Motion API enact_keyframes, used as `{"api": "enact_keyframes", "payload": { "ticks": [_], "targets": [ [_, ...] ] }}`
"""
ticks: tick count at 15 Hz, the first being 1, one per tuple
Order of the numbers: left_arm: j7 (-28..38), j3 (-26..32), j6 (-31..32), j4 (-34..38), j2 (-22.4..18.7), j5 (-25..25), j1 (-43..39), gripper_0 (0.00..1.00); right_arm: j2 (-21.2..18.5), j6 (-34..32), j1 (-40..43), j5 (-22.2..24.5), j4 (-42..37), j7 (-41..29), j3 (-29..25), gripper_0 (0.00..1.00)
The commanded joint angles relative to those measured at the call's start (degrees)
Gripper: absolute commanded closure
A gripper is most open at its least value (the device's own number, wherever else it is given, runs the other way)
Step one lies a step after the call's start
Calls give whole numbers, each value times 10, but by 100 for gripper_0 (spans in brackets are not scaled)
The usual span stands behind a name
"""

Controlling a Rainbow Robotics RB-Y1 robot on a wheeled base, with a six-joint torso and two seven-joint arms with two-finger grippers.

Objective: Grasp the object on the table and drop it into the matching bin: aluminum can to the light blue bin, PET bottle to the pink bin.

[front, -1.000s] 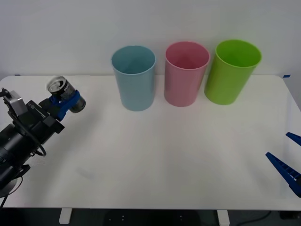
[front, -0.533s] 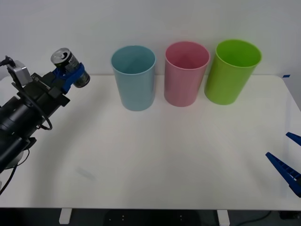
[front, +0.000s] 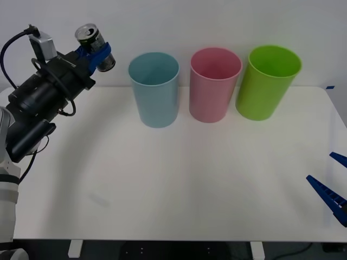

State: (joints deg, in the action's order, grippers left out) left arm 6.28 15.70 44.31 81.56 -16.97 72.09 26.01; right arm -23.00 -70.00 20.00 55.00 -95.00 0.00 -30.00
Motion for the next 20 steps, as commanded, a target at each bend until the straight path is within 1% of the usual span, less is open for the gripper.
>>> {"api": "enact_keyframes", "payload": {
  "ticks": [1,3,5,7,9,10,13,16,20],
  "targets": [
    [-2,-13,1,-45,0,15,39,100,0,0,0,0,0,0,0,0],
    [-5,-24,1,-90,0,19,76,100,0,0,0,0,0,0,0,0],
    [-7,-30,2,-129,0,34,109,100,0,0,0,0,0,0,0,0],
    [-9,-38,1,-166,0,35,140,100,0,0,0,0,0,0,0,0],
    [-11,-44,2,-196,0,53,168,100,0,0,0,0,0,0,0,0],
    [-11,-52,2,-207,0,53,180,100,0,0,0,0,0,0,0,0],
    [-11,-66,-10,-224,6,53,198,100,0,0,0,0,0,0,0,0],
    [-14,-69,-15,-223,17,54,199,100,0,0,0,0,0,0,0,0],
    [-18,-69,-16,-224,19,54,199,99,0,0,0,0,0,0,0,0]
  ]
}}
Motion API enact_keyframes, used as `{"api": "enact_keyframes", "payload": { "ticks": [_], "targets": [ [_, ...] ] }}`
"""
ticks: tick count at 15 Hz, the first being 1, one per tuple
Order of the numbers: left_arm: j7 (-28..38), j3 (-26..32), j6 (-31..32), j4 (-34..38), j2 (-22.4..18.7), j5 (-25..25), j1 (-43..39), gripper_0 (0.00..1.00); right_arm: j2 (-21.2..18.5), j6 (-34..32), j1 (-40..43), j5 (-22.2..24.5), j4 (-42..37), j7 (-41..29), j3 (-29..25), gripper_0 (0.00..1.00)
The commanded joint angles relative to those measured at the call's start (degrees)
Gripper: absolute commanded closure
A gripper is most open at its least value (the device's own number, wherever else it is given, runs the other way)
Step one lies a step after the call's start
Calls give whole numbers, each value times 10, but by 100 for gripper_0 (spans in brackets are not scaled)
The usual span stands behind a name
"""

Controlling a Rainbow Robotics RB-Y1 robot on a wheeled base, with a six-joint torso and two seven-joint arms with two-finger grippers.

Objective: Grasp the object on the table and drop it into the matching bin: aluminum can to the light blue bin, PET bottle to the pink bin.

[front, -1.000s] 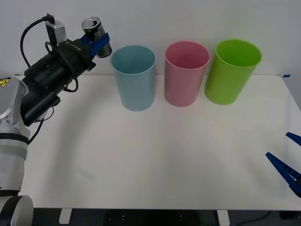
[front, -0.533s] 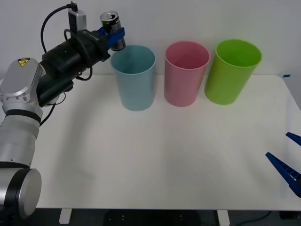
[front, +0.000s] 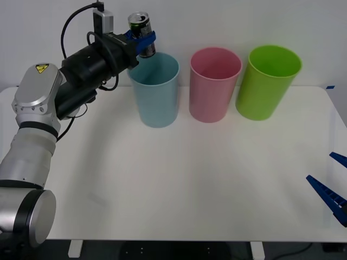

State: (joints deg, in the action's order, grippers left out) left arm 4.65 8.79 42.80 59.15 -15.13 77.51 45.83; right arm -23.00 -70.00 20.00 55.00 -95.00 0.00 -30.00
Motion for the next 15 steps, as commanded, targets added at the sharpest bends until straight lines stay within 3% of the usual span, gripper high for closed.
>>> {"api": "enact_keyframes", "payload": {
  "ticks": [1,2,3,4,5,11,15],
  "targets": [
    [-2,0,-1,0,0,0,1,96,0,0,0,0,0,0,0,0],
    [-1,0,-1,0,-1,0,1,92,0,0,0,0,0,0,0,0],
    [0,0,-2,0,-1,0,1,70,0,0,0,0,0,0,0,0],
    [1,0,-4,1,-1,-1,1,12,0,0,0,0,0,0,0,0],
    [1,0,-4,1,-1,-1,1,0,0,0,0,0,0,0,0,0],
    [3,1,8,1,-2,-15,-1,0,0,0,0,0,0,0,0,0],
    [-2,0,27,7,-17,-50,-20,0,0,0,0,0,0,0,0,0]
  ]
}}
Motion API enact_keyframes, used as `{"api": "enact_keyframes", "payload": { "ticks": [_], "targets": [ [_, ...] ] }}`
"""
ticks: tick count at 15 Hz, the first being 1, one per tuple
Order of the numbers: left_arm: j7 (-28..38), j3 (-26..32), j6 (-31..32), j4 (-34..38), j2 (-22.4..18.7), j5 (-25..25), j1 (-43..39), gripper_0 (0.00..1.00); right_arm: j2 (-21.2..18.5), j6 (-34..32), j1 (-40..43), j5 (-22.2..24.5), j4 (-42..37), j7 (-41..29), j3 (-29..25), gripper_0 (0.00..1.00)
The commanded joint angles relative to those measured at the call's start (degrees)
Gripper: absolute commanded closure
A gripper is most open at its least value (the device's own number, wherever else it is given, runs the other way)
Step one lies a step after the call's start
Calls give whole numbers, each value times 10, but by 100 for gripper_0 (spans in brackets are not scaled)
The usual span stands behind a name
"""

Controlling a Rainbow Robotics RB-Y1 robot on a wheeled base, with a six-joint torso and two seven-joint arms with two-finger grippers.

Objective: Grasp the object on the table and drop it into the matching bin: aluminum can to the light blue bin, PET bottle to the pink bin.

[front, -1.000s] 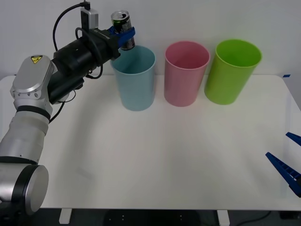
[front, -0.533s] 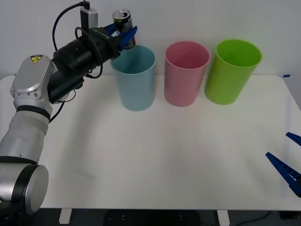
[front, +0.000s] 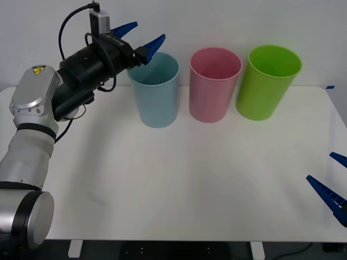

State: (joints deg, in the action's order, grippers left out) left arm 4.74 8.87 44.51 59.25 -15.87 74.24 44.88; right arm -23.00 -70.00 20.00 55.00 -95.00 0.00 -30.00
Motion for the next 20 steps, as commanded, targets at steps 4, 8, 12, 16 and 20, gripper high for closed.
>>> {"api": "enact_keyframes", "payload": {
  "ticks": [4,8,12,16,20],
  "targets": [
    [-3,-1,25,46,-30,-64,-58,0,0,0,0,0,0,0,0,0],
    [-4,0,29,125,-65,-123,-146,0,0,0,0,0,0,0,0,0],
    [-12,19,39,186,-101,-172,-232,0,0,0,0,0,0,0,0,0],
    [-23,88,112,201,-108,-176,-291,0,0,0,0,0,0,0,0,0],
    [-41,142,171,224,-128,-175,-357,0,0,0,0,0,0,0,0,0]
  ]
}}
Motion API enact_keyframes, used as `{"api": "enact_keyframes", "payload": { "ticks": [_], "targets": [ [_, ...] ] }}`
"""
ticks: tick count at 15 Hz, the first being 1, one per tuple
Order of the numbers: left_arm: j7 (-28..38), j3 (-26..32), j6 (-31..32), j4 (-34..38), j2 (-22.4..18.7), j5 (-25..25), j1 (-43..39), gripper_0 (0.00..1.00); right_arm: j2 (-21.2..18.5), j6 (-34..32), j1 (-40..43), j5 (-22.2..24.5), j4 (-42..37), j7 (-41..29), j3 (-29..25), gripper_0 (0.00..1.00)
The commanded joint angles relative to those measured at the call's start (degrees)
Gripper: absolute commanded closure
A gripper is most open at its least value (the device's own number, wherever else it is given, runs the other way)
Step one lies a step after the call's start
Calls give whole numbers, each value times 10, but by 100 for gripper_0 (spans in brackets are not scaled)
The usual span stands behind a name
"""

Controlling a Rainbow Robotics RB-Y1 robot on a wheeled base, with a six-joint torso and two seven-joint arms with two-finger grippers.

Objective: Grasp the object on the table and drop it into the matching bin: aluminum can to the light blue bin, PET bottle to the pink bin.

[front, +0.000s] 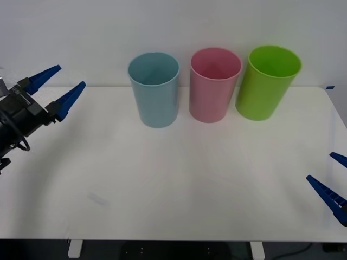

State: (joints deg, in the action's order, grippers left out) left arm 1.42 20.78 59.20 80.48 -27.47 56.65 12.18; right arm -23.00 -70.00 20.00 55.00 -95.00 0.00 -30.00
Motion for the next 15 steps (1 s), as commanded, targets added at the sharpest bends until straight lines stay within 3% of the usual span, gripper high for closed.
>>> {"api": "enact_keyframes", "payload": {
  "ticks": [1,7,15],
  "targets": [
    [-12,33,35,16,-20,0,-44,0,0,0,0,0,0,0,0,0],
    [-37,104,108,26,-51,7,-126,0,0,0,0,0,0,0,0,0],
    [-57,147,119,46,-66,4,-232,0,0,0,0,0,0,0,0,0]
  ]
}}
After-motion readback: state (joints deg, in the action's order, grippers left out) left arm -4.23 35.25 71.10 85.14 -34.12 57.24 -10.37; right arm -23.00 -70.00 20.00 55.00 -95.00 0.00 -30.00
